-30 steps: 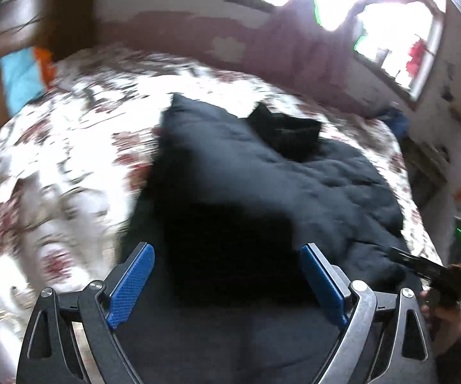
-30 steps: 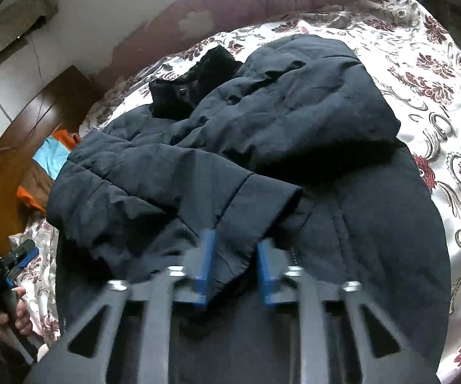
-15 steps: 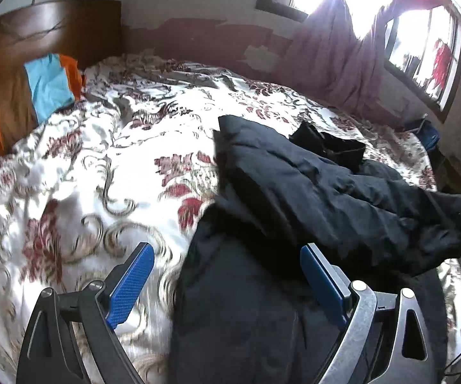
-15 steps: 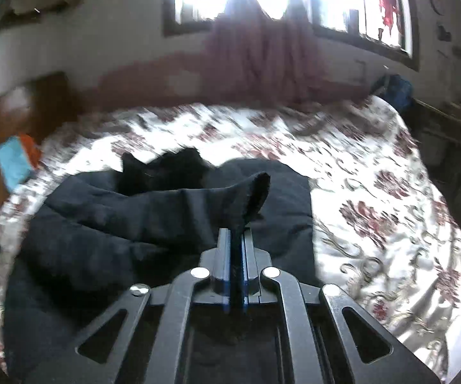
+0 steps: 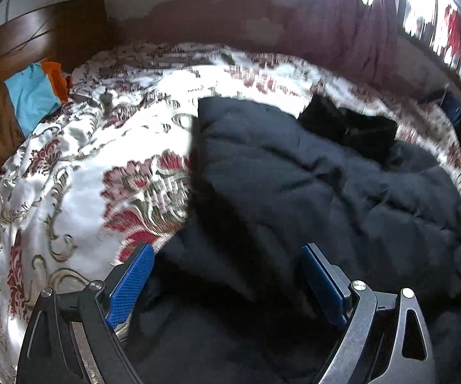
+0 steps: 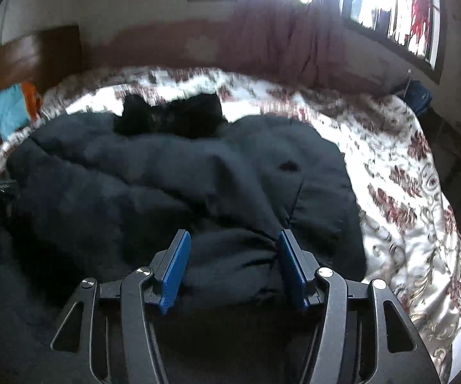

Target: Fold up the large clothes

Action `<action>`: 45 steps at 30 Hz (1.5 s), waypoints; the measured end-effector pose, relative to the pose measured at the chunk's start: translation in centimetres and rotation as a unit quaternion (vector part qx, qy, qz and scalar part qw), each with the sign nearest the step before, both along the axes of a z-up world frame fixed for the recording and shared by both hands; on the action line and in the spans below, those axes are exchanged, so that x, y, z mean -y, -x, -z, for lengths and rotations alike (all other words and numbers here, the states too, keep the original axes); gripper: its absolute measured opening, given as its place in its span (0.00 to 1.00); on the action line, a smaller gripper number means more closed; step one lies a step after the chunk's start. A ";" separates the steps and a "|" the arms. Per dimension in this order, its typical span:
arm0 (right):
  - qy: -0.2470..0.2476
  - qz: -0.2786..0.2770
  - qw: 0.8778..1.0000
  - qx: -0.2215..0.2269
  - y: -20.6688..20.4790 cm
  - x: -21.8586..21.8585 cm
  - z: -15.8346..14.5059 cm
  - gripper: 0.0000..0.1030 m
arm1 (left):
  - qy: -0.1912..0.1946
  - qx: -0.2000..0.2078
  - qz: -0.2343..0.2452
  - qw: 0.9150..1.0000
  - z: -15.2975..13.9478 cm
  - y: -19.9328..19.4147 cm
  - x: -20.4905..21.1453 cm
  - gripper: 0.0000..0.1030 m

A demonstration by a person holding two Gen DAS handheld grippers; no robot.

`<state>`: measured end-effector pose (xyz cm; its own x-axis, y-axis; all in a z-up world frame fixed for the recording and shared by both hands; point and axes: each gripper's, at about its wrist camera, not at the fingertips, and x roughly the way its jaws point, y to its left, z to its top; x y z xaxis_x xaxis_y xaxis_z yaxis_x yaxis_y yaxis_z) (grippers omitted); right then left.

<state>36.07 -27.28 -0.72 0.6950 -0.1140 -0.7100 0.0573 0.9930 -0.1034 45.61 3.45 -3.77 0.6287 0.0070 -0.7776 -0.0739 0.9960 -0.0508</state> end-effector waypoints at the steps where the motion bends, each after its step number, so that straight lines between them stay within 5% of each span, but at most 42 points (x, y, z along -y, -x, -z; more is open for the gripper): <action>1: -0.002 0.002 1.000 -0.004 -0.1 0.0 0.6 0.50 | -0.008 -0.005 -0.004 1.000 0.5 -0.1 0.1 0.90; 8: -0.022 -0.030 0.999 -0.004 -0.3 0.9 -0.7 0.52 | -0.004 -0.007 -0.003 1.000 2.1 -0.2 -0.5 1.00; 11: -0.044 -0.049 0.998 0.018 -1.5 2.1 -3.2 0.61 | 0.000 -0.010 0.004 1.000 0.8 -0.6 -0.8 1.00; 14: -0.055 -0.050 0.997 0.025 -4.1 3.1 -4.7 0.65 | 0.001 0.036 0.021 0.999 -1.8 -1.5 -0.8 0.99; 18: -0.078 -0.049 0.996 0.017 -9.5 3.4 -5.4 0.65 | 0.013 0.072 0.038 0.997 -4.4 -5.2 0.6 0.99; 27: -0.144 -0.036 0.989 -0.029 -22.1 0.9 -1.9 0.65 | 0.043 0.050 0.050 0.997 -4.1 -17.0 5.3 0.99; 36: -0.117 -0.062 0.991 -0.032 -27.9 -3.4 0.6 0.40 | 0.019 0.060 0.088 0.994 -2.3 -23.7 10.3 0.97; 40: -0.118 -0.064 0.990 -0.038 -27.8 -3.2 1.4 0.21 | 0.029 0.052 0.110 0.992 -1.4 -25.0 11.3 0.60; 42: -0.118 -0.061 0.991 -0.031 -27.2 -2.8 1.3 0.15 | 0.049 0.048 0.128 0.989 -0.8 -25.0 11.2 0.50; 44: -0.125 -0.060 0.990 -0.025 -26.2 -2.0 1.1 0.14 | 0.075 0.052 0.141 0.986 -0.6 -24.6 10.9 0.18; 45: -0.130 -0.059 0.989 -0.023 -25.4 -1.7 1.0 0.13 | 0.078 0.049 0.141 0.986 -0.5 -24.4 10.7 0.15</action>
